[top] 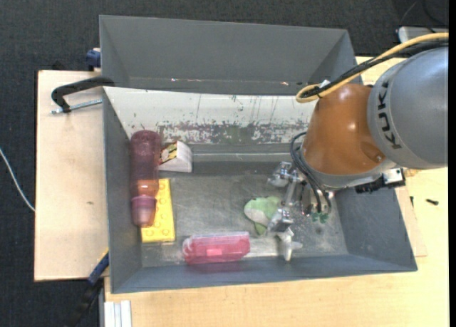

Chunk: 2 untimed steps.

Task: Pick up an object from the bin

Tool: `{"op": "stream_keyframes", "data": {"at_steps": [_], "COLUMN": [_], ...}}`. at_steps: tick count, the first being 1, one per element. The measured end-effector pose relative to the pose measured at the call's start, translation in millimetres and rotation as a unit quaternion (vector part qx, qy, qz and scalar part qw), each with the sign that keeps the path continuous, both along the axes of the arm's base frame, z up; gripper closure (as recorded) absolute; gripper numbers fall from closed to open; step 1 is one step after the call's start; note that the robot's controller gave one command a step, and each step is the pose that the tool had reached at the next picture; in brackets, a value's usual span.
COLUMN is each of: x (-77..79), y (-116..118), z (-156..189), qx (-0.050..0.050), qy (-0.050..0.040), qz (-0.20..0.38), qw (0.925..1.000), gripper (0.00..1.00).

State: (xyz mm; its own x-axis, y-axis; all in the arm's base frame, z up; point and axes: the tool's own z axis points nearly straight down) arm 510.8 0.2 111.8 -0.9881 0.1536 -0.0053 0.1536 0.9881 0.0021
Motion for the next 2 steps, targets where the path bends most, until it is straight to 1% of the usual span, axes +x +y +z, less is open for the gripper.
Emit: {"op": "stream_keyframes", "data": {"at_steps": [1, 2], "x": [-17.8, -7.2], "y": [3.2, 8.7], "z": [-41.4, -37.2], "qx": [0.000, 0.000], "qy": [-0.0008, -0.0012], "qz": [-0.066, -0.034], "qw": [0.9978, 0.9994], "gripper": [0.00, 1.00]}}
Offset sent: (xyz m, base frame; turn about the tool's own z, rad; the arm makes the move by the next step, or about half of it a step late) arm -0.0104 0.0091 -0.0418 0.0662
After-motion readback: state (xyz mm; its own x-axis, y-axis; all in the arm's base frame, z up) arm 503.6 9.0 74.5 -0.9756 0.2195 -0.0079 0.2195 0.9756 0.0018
